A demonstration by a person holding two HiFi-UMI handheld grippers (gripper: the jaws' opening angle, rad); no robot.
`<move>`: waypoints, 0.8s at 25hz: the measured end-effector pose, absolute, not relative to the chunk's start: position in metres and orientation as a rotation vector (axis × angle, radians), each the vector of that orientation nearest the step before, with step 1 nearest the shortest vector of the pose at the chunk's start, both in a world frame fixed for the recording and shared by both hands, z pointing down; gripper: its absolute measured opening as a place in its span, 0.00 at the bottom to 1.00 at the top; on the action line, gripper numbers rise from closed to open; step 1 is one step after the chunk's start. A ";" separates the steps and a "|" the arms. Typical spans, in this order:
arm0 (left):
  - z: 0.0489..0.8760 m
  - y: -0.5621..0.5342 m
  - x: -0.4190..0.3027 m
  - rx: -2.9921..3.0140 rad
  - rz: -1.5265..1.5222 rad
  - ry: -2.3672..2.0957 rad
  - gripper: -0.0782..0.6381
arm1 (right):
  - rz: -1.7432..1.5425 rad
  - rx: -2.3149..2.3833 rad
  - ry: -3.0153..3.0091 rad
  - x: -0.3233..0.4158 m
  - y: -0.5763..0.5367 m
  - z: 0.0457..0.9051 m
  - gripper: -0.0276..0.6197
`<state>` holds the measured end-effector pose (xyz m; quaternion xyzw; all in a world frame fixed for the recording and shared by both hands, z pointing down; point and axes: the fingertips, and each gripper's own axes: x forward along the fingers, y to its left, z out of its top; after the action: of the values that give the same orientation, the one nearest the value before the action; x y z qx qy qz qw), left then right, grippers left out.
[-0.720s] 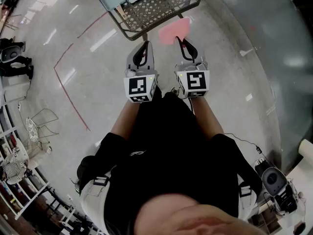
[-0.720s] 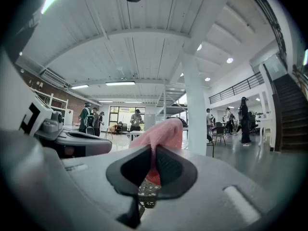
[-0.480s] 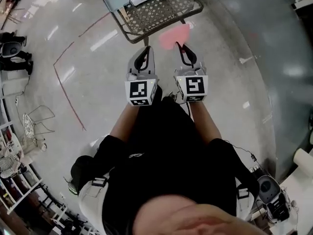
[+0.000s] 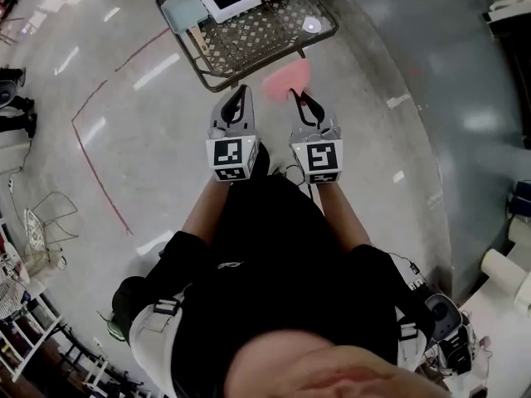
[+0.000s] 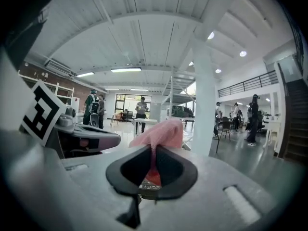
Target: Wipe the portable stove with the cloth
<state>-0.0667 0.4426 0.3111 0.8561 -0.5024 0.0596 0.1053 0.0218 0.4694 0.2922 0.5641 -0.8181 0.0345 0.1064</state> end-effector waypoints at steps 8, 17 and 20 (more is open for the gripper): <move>0.326 0.365 -0.097 2.448 0.167 -1.471 0.11 | 0.171 1.530 -2.369 -0.001 0.396 0.323 0.08; 0.343 0.310 -0.151 2.383 0.152 -1.422 0.11 | 0.202 1.308 -2.312 -0.045 0.346 0.359 0.08; 0.356 0.297 -0.166 2.343 0.156 -1.413 0.11 | 0.209 1.248 -2.315 -0.062 0.334 0.364 0.09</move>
<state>-0.1661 0.2971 0.3559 0.8379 -0.5051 0.0557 0.1992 -0.0616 0.3338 0.3636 0.4582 -0.8498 0.0767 0.2490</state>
